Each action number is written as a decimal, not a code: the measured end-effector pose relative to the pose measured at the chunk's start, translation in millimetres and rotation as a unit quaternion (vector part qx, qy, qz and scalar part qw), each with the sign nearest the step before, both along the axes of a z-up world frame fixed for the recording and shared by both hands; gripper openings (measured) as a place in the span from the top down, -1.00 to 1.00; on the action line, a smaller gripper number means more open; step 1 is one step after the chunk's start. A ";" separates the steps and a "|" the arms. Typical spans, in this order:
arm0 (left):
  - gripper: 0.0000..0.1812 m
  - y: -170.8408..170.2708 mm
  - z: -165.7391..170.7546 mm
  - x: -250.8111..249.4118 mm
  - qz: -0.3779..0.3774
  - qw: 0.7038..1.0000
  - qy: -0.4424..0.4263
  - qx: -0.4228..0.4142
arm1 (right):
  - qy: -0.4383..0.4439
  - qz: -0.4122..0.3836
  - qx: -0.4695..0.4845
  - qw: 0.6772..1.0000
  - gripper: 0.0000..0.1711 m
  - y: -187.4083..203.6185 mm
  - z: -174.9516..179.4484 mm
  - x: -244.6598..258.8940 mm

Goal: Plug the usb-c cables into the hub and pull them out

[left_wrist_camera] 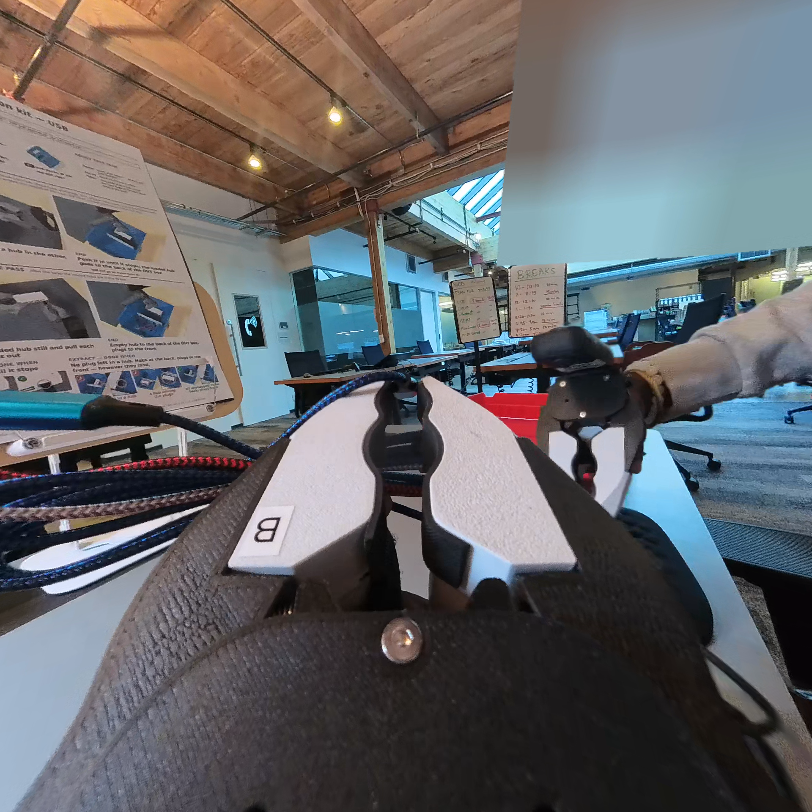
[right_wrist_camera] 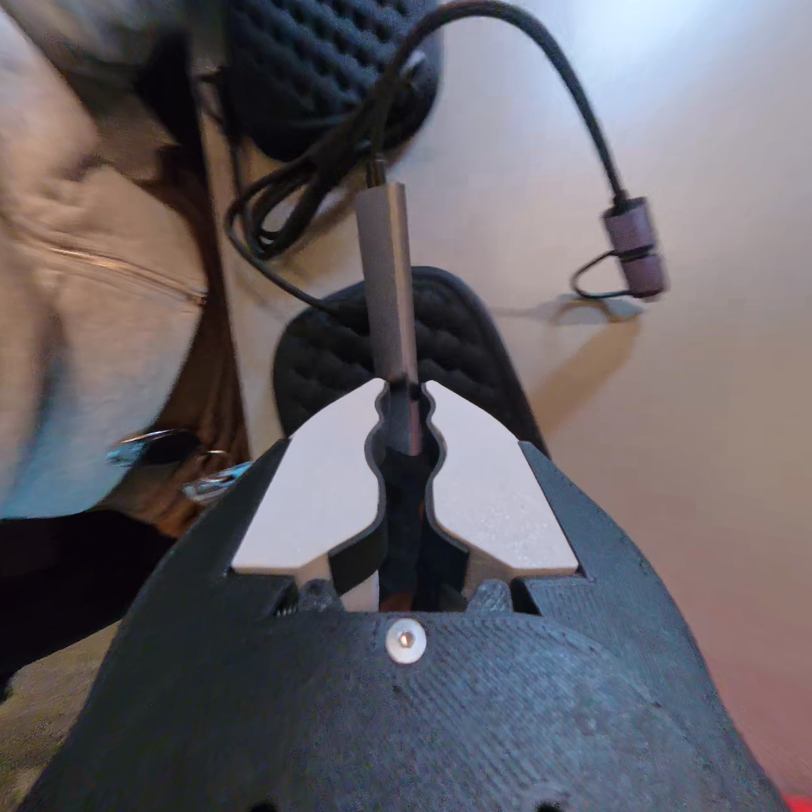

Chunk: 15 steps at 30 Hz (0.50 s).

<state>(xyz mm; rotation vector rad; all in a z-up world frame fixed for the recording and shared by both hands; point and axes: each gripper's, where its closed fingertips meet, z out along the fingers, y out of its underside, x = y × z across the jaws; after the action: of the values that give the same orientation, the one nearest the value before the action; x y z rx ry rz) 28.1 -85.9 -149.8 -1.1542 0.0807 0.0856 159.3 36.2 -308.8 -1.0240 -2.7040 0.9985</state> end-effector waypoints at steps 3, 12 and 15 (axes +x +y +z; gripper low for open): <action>0.87 -0.4 0.2 -0.3 0.005 1.000 0.005 -0.001 | 0.012 0.046 -0.011 0.999 0.86 -12.6 -5.3 8.6; 0.88 -0.2 0.8 -0.9 0.003 1.000 -0.002 0.008 | -0.088 -0.013 -0.027 0.996 0.73 -25.1 -29.3 13.4; 0.88 -0.6 3.2 1.5 0.005 1.000 0.005 0.010 | -0.122 0.016 -0.020 0.992 0.74 -26.2 -31.9 13.6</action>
<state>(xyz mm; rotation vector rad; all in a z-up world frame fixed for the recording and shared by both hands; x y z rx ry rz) 29.6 -86.6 -146.6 -1.1341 0.0824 0.1006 172.9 10.0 -340.7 -1.1869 -2.9119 0.9979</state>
